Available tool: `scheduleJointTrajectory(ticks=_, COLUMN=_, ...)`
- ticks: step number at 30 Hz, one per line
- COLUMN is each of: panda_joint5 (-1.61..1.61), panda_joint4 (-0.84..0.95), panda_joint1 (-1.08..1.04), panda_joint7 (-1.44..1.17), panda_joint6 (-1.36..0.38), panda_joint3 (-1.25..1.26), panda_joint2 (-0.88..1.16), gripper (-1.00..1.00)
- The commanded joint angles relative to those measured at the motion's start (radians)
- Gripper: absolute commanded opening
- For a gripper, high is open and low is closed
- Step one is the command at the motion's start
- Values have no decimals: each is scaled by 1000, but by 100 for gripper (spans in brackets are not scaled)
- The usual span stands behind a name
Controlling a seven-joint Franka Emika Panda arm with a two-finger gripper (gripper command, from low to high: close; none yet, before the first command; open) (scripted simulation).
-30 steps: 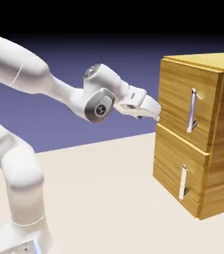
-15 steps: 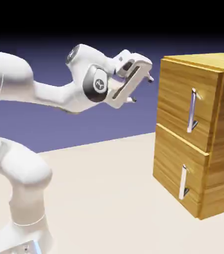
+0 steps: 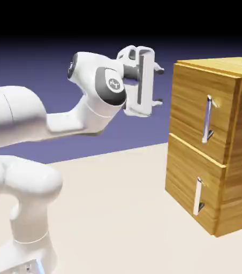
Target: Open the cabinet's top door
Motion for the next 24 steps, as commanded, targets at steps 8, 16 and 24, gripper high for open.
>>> scheduleJointTrajectory(ticks=8, panda_joint5=-348, panda_joint4=45, panda_joint1=166, panda_joint7=-234, panda_joint6=-63, panda_joint3=-169, panda_joint2=-129, gripper=0)
scheduleJointTrajectory(ticks=16, panda_joint5=-696, panda_joint4=90, panda_joint1=332, panda_joint7=-467, panda_joint6=-126, panda_joint3=-339, panda_joint2=-258, gripper=0)
scheduleJointTrajectory(ticks=24, panda_joint5=-1044, panda_joint4=136, panda_joint1=499, panda_joint7=-701, panda_joint6=-190, panda_joint3=-508, panda_joint2=-387, gripper=0)
